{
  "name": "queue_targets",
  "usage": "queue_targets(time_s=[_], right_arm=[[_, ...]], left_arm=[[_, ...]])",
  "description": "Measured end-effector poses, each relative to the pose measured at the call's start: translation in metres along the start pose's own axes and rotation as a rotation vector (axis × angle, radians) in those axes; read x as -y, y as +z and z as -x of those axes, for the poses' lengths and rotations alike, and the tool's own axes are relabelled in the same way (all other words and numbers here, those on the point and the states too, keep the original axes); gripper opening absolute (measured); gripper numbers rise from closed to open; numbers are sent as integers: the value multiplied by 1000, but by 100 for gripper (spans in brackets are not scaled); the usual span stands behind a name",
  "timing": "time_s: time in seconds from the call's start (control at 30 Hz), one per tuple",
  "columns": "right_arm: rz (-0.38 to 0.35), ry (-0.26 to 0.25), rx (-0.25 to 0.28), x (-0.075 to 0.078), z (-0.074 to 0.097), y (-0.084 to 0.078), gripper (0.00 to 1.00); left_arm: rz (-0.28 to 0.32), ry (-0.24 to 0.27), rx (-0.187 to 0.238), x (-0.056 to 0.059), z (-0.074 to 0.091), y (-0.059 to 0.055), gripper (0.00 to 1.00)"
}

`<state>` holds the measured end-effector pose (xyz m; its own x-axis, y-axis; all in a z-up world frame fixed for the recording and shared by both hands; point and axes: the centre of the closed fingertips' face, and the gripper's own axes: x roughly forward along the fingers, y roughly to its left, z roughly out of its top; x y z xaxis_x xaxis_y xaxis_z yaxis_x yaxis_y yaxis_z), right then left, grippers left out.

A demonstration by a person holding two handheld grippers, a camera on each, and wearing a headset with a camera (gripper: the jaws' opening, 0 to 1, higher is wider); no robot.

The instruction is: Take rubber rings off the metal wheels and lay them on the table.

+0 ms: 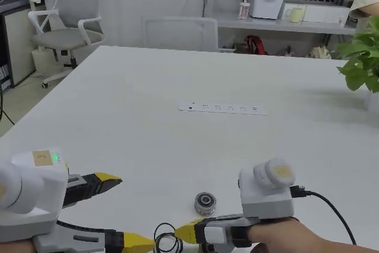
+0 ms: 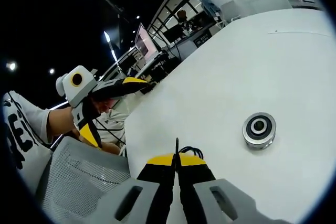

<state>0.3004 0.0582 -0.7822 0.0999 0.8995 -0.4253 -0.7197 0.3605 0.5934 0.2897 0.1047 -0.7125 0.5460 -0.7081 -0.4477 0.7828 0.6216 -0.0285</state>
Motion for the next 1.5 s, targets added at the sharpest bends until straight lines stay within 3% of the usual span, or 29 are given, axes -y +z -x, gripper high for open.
queue_targets(time_s=[0.23,0.53,0.83,1.1,1.37,1.5], right_arm=[[79,-31,-27,3,-1,-4,0],[137,-53,-26,5,3,-3,14],[187,-73,16,7,16,8,27],[167,-76,89,5,29,22,32],[217,-83,123,-3,47,30,39],[201,-90,154,-2,56,33,42]], left_arm=[[1,-2,-4,3,-1,-1,79],[-2,2,-8,2,0,1,79],[-4,3,-10,3,-2,3,79],[2,11,7,3,-2,9,79],[12,27,23,0,1,12,79],[17,38,29,-2,2,13,79]])
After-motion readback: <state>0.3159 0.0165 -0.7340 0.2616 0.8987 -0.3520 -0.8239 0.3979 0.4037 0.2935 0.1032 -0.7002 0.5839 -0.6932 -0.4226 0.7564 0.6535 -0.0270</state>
